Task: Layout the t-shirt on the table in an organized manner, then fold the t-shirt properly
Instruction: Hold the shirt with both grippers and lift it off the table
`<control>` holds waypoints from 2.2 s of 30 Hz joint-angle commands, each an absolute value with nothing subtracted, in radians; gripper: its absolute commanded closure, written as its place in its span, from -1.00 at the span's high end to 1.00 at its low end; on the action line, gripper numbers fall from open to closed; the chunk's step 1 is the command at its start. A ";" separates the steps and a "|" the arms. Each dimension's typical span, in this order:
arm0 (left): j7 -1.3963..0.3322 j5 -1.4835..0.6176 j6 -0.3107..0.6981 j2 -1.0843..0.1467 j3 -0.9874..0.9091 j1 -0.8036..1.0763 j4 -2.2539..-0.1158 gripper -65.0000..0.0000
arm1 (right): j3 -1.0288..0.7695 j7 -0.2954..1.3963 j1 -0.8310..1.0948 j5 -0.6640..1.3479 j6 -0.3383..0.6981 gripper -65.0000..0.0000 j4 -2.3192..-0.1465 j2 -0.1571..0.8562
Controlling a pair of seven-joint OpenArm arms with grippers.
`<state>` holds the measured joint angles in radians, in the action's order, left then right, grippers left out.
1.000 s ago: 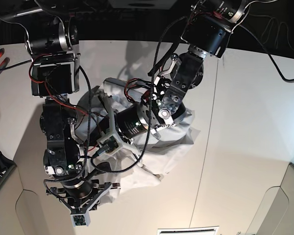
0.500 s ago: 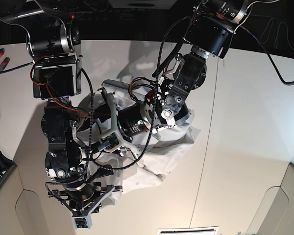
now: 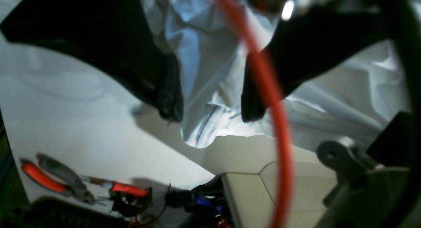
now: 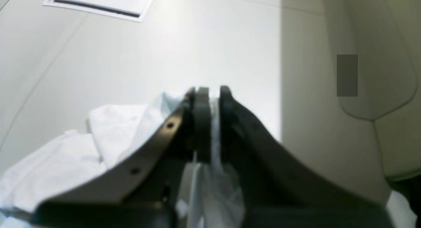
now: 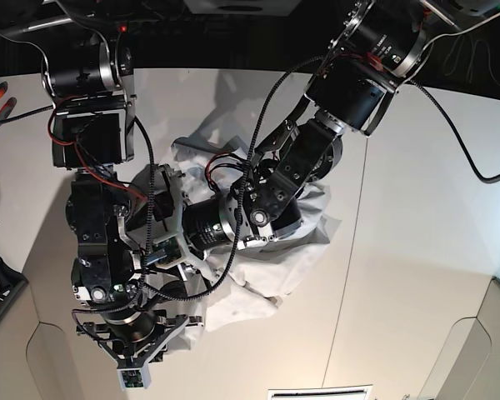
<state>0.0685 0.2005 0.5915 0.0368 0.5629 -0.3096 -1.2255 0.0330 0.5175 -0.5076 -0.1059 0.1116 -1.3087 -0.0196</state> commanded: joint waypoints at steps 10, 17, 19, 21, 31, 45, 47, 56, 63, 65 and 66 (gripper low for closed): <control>0.213 0.208 0.587 0.062 0.563 -0.369 -1.131 0.03 | 0.035 0.483 -0.540 -0.083 0.114 -1.00 -1.325 -0.025; 0.296 0.277 0.587 0.092 0.563 -0.444 -0.976 0.03 | 0.035 0.483 -0.540 -0.021 0.234 -1.00 -1.325 -0.025; 0.296 0.286 0.587 0.104 0.563 -0.464 -0.942 0.03 | 0.035 0.482 -0.540 -0.018 0.244 -1.00 -1.325 -0.025; 0.296 0.306 0.582 0.112 0.563 -0.476 -0.923 0.03 | 0.035 0.483 -0.540 -0.018 0.244 -1.00 -1.325 -0.026; 0.216 0.334 0.442 0.117 0.563 -0.479 -0.921 0.03 | 0.035 0.483 -0.539 -0.018 0.244 -1.00 -1.325 -0.026; 0.164 0.330 0.442 0.120 0.564 -0.479 -0.920 -0.82 | 0.035 0.482 -0.540 -0.019 0.243 -1.00 -1.325 -0.045; 0.163 0.321 0.442 0.120 0.564 -0.479 -0.920 -1.00 | 0.035 0.482 -0.540 -0.019 0.243 -1.00 -1.325 -0.045; 0.163 0.311 0.441 0.119 0.564 -0.479 -0.920 -1.00 | 0.035 0.482 -0.540 -0.019 0.243 -1.00 -1.325 -0.045; 0.163 0.311 0.441 0.119 0.564 -0.479 -0.920 -1.00 | 0.035 0.482 -0.540 -0.019 0.243 -1.00 -1.325 -0.045; 0.160 0.311 0.441 0.119 0.564 -0.479 -0.920 -1.00 | 0.035 0.482 -0.540 -0.019 0.243 -1.00 -1.325 -0.045; 0.160 0.311 0.441 0.119 0.564 -0.479 -0.920 -1.00 | 0.035 0.482 -0.540 -0.019 0.243 -1.00 -1.325 -0.045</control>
<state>0.1753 0.3122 0.4427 0.0998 0.5621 -0.4484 -0.9077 0.0303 0.5167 -0.5076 -0.0311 0.2394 -1.3087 -0.0307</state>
